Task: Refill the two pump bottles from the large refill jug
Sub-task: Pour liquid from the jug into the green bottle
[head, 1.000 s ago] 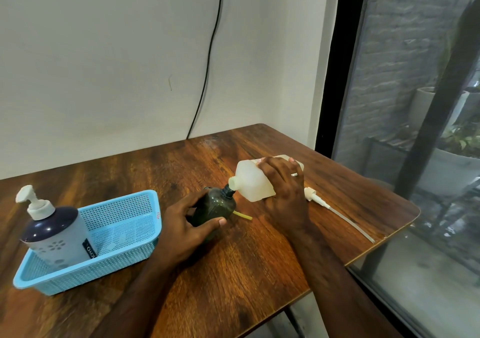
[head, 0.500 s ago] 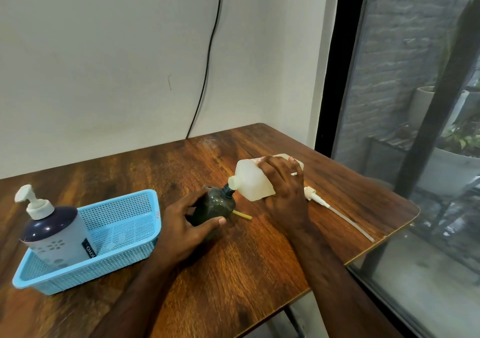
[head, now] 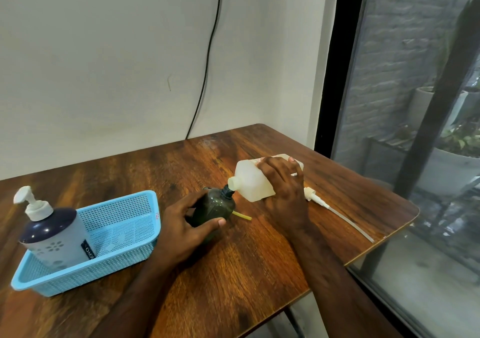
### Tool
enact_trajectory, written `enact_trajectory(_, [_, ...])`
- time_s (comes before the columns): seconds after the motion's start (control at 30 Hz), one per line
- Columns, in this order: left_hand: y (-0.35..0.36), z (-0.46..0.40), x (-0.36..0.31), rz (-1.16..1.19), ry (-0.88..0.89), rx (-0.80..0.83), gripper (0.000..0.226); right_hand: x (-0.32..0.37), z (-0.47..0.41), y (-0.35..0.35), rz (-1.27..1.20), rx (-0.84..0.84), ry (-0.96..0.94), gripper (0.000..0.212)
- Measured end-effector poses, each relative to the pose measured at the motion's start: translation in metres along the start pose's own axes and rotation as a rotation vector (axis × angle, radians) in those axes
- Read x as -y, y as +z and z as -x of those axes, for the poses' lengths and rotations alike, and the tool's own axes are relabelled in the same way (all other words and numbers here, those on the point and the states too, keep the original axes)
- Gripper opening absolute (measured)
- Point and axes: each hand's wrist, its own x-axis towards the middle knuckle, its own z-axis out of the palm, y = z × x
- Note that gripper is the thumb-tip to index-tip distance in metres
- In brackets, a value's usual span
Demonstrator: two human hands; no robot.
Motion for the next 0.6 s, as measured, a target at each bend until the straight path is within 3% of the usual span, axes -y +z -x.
enact_trajectory(0.6, [0.0004, 0.0004, -0.0018, -0.021, -0.003, -0.004, 0.062, -0.0005, 0.0005, 0.0009, 0.001, 0.005, 0.003, 0.082])
